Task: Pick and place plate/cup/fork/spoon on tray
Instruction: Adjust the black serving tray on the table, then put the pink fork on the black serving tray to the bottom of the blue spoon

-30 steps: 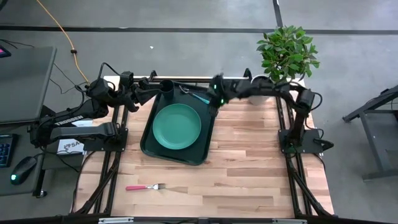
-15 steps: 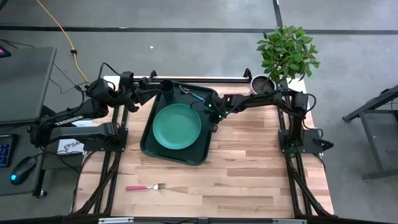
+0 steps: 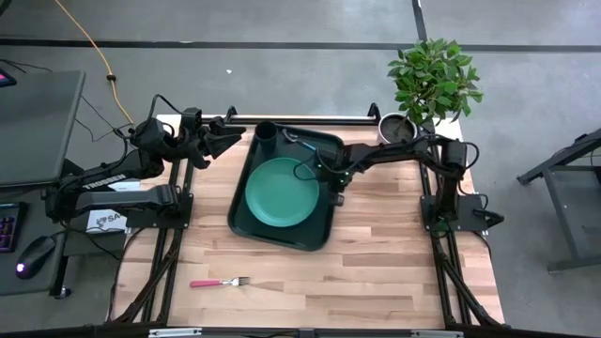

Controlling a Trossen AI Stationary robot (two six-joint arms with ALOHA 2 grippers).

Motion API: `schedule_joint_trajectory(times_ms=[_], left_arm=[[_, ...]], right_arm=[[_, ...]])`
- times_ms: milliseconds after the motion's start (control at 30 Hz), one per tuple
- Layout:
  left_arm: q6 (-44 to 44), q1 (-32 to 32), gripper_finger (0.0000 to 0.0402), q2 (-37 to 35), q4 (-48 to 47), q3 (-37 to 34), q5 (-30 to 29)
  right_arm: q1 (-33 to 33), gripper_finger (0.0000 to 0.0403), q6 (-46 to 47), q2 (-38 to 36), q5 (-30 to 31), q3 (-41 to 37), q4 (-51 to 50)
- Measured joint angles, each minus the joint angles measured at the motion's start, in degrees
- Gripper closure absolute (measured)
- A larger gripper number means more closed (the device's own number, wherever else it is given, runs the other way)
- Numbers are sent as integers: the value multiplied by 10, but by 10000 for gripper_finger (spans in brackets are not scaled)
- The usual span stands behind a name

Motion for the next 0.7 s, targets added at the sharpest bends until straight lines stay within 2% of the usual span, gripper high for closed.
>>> schedule_joint_trajectory(times_ms=[200,333,567,633,700], left_arm=[[0,0,200,0,0,0,0],[0,0,200,0,0,0,0],[-2,-1,200,0,-5,0,5],[-7,-8,200,0,-27,0,30],[-5,-21,200,2,-73,0,79]], right_arm=[[0,403,-70,-1,25,0,-72],[-3,403,-69,-26,24,-2,-75],[1,403,37,-143,12,-2,-61],[10,403,73,-178,9,-2,-45],[21,403,105,-214,9,-13,-17]])
